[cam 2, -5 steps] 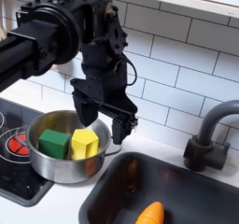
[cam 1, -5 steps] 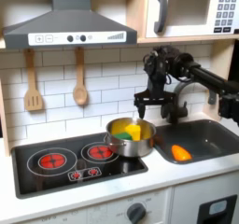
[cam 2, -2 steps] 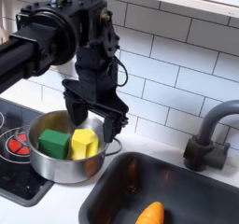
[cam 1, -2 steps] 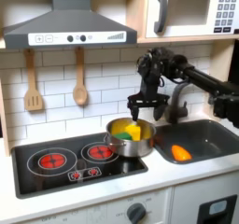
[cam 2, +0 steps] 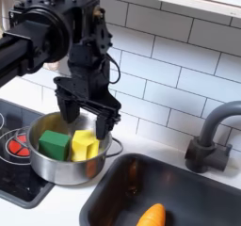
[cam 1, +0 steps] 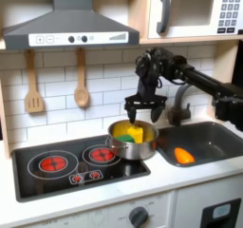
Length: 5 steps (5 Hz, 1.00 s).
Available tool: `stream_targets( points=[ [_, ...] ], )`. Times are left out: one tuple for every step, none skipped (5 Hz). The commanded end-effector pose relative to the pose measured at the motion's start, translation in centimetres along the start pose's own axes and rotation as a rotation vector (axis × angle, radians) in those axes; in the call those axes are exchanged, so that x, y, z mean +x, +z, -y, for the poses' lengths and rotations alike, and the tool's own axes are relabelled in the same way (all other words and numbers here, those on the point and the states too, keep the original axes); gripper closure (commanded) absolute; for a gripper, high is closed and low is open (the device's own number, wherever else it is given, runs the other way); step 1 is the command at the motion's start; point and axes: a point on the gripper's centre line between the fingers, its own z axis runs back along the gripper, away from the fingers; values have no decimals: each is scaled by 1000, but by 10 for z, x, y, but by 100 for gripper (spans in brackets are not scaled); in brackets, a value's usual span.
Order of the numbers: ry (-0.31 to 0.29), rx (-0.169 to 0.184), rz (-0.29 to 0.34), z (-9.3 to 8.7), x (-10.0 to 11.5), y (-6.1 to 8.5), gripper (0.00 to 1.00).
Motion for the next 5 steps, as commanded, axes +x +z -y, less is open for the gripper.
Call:
stream_targets(
  points=[
    [22, 11, -11, -6, 2, -5, 0],
    [31, 9, -14, -8, 4, -11, 0],
    [19, 10, -28, -6, 5, -18, 0],
    [23, 14, -36, -7, 4, -22, 0],
    [23, 20, -38, -9, 4, -25, 0]
  ],
)
